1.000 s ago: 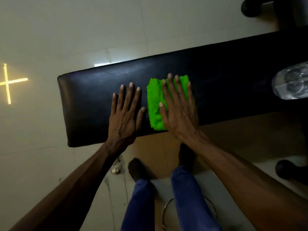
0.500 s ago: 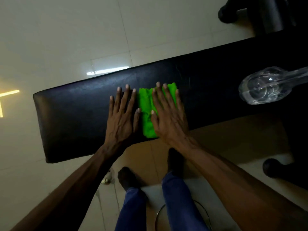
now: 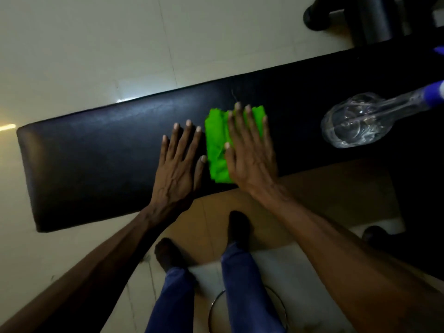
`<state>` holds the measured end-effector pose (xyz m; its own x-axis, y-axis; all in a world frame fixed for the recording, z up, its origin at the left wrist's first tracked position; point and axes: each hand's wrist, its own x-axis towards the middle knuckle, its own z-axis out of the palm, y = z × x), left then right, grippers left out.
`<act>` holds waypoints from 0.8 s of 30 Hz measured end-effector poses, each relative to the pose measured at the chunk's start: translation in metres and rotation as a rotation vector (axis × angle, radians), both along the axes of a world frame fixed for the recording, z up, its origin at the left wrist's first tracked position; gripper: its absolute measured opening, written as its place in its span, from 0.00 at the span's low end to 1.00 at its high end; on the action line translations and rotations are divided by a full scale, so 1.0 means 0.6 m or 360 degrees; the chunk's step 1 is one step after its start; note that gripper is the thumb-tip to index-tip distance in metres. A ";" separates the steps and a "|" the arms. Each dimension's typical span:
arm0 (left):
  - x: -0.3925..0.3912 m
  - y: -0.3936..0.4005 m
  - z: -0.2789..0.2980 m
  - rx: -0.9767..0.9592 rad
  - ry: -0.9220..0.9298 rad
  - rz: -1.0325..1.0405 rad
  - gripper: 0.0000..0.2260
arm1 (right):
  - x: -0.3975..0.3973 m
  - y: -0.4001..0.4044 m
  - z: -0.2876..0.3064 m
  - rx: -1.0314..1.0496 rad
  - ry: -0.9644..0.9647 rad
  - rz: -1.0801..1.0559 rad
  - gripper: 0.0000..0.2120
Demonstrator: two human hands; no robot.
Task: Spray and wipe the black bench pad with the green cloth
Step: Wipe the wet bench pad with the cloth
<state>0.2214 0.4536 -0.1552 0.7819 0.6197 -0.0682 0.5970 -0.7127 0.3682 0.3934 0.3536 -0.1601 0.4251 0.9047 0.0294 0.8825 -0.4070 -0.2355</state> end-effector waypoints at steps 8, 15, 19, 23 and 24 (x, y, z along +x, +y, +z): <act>0.064 0.003 0.007 0.0019 0.0024 -0.0020 0.26 | 0.113 -0.116 0.014 -0.0131 -0.0045 0.0048 0.31; 0.088 0.009 0.002 0.0052 0.0070 -0.0075 0.26 | 0.105 -0.020 0.012 -0.0072 0.0024 -0.0245 0.31; 0.099 0.008 0.006 0.0039 0.0097 -0.0059 0.27 | 0.113 -0.096 0.010 -0.0140 0.0024 0.0211 0.31; 0.115 0.007 0.009 0.0005 0.0086 -0.0081 0.27 | 0.167 -0.109 0.015 -0.0174 0.0055 0.0093 0.30; 0.120 0.007 0.009 -0.0009 0.0077 -0.0092 0.27 | 0.173 -0.092 0.016 -0.0155 0.0075 -0.0006 0.30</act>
